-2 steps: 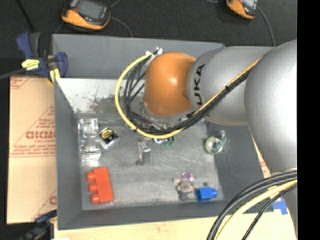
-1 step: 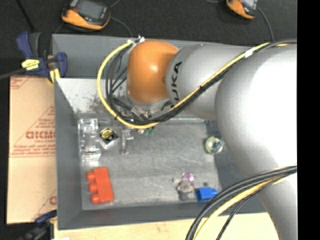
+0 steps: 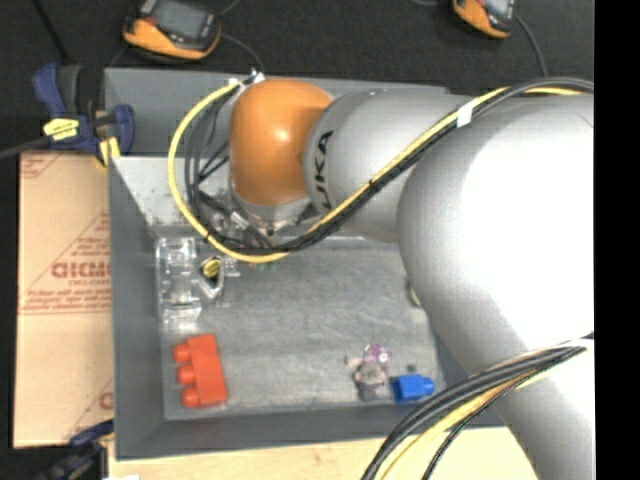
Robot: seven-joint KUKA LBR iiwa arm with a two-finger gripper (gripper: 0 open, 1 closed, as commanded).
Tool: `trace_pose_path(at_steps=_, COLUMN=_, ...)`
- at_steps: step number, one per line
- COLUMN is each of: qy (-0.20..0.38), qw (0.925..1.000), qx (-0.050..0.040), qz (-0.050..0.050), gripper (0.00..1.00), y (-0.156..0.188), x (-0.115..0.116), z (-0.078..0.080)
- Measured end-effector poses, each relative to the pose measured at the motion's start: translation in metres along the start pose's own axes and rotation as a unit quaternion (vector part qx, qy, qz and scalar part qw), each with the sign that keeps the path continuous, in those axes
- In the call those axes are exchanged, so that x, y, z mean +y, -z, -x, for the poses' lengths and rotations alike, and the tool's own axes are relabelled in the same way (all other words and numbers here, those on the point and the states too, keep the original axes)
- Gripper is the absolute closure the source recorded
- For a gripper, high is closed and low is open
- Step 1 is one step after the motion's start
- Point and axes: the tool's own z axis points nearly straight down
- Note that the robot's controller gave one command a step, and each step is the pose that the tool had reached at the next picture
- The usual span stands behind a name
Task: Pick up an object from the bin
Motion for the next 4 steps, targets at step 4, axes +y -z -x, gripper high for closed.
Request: trace_pose_path(at_steps=4, qy=0.11, qw=0.9939, qx=-0.0004, qz=-0.003, gripper=0.0, y=-0.043, x=-0.045, z=0.022)
